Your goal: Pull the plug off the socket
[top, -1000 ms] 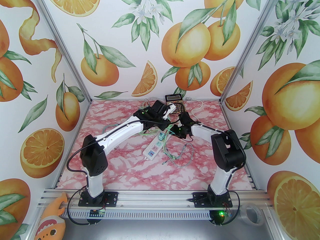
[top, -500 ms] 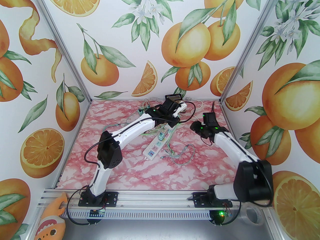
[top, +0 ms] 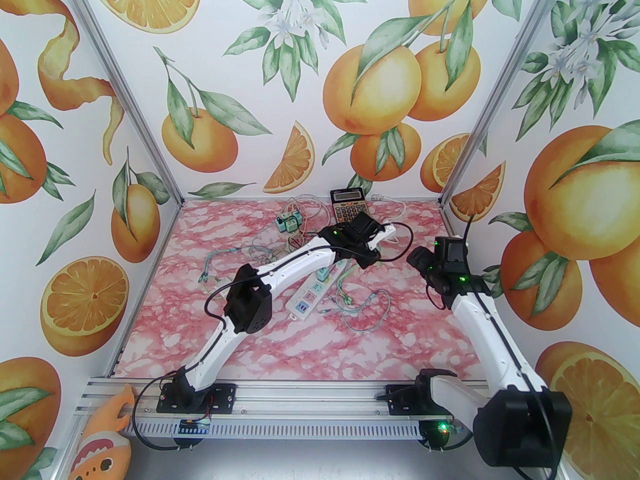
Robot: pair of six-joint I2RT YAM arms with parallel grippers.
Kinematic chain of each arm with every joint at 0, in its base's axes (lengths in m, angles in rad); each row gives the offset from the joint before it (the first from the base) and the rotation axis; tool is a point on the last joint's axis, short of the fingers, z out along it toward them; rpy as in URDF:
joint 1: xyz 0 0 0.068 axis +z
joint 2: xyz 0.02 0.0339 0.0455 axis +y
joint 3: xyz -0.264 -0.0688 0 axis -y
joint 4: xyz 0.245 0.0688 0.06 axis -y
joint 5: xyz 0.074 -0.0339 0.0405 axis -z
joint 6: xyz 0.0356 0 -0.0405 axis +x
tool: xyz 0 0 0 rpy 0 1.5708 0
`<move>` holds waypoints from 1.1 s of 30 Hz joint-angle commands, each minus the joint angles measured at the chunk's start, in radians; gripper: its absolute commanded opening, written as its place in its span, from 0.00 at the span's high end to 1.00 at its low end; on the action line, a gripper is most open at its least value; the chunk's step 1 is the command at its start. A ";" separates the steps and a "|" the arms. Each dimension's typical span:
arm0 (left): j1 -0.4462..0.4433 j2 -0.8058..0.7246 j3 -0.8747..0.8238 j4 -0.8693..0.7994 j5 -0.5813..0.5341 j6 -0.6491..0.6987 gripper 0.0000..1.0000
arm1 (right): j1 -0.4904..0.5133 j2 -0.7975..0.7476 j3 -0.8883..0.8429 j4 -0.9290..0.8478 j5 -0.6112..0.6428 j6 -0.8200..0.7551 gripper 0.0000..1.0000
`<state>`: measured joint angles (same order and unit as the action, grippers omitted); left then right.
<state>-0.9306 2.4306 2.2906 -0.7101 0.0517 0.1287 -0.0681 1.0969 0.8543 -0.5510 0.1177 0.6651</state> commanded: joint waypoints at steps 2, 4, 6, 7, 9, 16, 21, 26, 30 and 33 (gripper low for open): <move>-0.046 0.041 0.044 0.014 0.007 -0.002 0.80 | -0.008 -0.013 -0.012 -0.035 0.022 0.008 0.19; -0.057 0.048 0.044 0.011 -0.015 0.004 0.79 | -0.007 -0.018 -0.017 -0.035 0.011 0.012 0.19; -0.059 0.048 0.044 -0.003 -0.012 0.002 0.74 | -0.007 -0.027 -0.024 -0.034 0.006 0.015 0.19; -0.059 0.045 0.044 -0.011 -0.010 -0.001 0.72 | -0.007 -0.032 -0.029 -0.034 0.007 0.015 0.19; -0.063 0.038 0.043 -0.032 -0.005 -0.010 0.57 | -0.007 -0.041 -0.038 -0.031 0.008 0.015 0.19; -0.072 0.023 0.038 -0.067 -0.036 -0.031 0.33 | -0.007 -0.028 -0.048 -0.011 -0.021 0.022 0.19; -0.065 -0.065 -0.011 -0.058 -0.041 -0.067 0.32 | -0.007 -0.019 -0.052 0.006 -0.040 0.025 0.19; -0.042 -0.207 -0.099 -0.021 -0.024 -0.135 0.21 | -0.007 0.013 -0.065 0.049 -0.145 -0.001 0.21; -0.008 -0.339 -0.221 0.018 -0.031 -0.178 0.18 | 0.000 0.056 -0.074 0.077 -0.231 -0.024 0.21; 0.029 -0.436 -0.325 0.054 -0.039 -0.211 0.16 | 0.037 0.076 -0.077 0.104 -0.262 -0.044 0.21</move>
<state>-0.9417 2.0918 2.0384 -0.7128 0.0254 -0.0257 -0.0628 1.1580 0.7891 -0.4950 -0.0692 0.6537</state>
